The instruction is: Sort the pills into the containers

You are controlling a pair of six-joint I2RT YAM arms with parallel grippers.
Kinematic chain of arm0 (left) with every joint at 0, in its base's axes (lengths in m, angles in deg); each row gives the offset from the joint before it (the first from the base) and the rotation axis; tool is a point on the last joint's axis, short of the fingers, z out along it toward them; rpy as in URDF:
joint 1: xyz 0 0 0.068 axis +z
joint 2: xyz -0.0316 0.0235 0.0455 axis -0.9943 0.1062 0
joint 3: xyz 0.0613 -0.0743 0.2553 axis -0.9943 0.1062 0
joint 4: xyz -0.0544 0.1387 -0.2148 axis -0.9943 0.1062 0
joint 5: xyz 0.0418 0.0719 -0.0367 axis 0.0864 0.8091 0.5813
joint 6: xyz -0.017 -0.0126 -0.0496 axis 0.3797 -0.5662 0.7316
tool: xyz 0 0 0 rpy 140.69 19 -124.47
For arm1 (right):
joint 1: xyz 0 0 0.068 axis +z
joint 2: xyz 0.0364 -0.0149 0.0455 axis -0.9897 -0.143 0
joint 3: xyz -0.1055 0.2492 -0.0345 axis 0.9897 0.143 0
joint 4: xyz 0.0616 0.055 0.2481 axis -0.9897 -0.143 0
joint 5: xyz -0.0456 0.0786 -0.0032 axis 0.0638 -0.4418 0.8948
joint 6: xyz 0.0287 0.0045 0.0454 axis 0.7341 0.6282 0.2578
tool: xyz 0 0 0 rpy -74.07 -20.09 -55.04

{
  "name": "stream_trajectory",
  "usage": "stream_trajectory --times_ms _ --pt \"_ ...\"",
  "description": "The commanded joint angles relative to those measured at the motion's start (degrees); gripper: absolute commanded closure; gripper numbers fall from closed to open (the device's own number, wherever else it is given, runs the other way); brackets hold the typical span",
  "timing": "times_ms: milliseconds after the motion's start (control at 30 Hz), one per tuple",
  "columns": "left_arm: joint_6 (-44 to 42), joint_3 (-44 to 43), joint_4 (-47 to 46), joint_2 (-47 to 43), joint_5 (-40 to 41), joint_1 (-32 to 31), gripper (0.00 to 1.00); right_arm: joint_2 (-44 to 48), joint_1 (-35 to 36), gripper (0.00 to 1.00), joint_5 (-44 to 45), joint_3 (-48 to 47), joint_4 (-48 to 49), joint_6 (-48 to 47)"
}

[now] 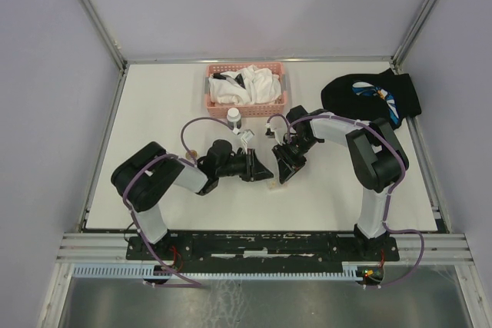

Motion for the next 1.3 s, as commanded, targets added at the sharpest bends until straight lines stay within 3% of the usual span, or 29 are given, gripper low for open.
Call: stream_trajectory --times_ms 0,500,867,1267 --pt "-3.3 -1.3 -0.3 -1.6 -1.7 -1.3 0.72 -0.9 0.3 0.62 2.0 -1.8 0.9 0.2" --pt "-7.5 -3.2 10.5 -3.4 4.7 -4.2 0.76 -0.8 0.3 0.62 2.2 -2.0 0.8 0.3" --pt "-11.9 -3.8 16.2 -10.3 10.7 -6.5 0.83 -0.9 0.3 0.62 2.2 -2.2 0.6 0.2" --pt "-13.8 -6.6 21.5 -8.4 13.0 -8.3 0.92 -0.8 0.3 0.62 2.2 -2.2 0.4 0.2"
